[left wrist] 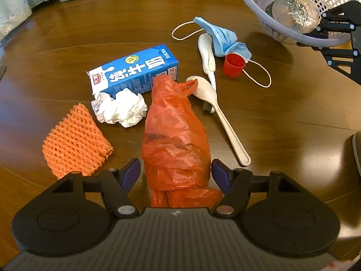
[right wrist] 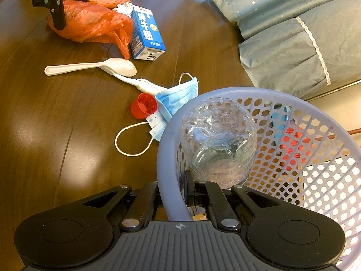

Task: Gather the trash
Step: 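Lower the left tool and grasp the red plastic bag, then carry the red bag with the left tool and drop it into the wastebasket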

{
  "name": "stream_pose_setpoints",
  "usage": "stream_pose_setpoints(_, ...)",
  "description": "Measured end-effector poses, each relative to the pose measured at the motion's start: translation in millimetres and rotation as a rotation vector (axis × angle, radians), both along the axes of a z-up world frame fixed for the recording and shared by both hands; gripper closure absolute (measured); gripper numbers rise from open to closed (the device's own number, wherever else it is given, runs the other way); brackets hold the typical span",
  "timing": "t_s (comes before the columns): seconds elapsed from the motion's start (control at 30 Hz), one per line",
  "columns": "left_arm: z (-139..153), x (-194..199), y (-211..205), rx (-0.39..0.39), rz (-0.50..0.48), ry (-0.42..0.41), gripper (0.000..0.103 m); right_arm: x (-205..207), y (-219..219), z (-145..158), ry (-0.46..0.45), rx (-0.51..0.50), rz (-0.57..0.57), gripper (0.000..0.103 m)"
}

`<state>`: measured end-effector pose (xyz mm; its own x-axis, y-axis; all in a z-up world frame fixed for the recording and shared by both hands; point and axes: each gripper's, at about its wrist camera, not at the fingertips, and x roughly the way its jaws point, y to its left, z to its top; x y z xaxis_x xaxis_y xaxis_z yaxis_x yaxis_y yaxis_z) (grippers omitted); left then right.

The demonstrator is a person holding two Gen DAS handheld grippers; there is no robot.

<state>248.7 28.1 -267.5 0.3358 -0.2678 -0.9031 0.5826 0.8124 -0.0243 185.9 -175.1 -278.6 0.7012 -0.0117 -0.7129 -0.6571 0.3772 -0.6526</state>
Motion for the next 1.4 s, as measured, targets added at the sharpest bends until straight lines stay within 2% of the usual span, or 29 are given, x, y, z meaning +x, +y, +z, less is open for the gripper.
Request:
stream_pose_setpoints(0.23,-8.4,-0.9,-2.4,0.016,-0.003,0.013,0.038,0.0,-0.2,0.0,0.000,0.000,0.001,0.102)
stream_pose_setpoints(0.67,-9.2,-1.9,-1.6,0.047,0.016,0.016,0.063,-0.8,-0.9,0.0,0.000,0.002,0.002,0.102)
stream_pose_setpoints(0.97,2.1,-3.3,-4.2,0.037,0.019,0.004,0.065,-1.2,-0.1,-0.5,0.001,0.001,0.004,0.102)
stream_pose_setpoints(1.27,24.5,4.2,-11.5,0.014,0.013,-0.043,0.065,-1.4,0.3,-1.0,0.001,0.002,0.005,0.102)
stream_pose_setpoints(1.4,38.3,7.7,-18.5,0.013,-0.019,-0.060,0.065,-1.5,1.7,-1.5,0.001,0.000,0.005,0.102)
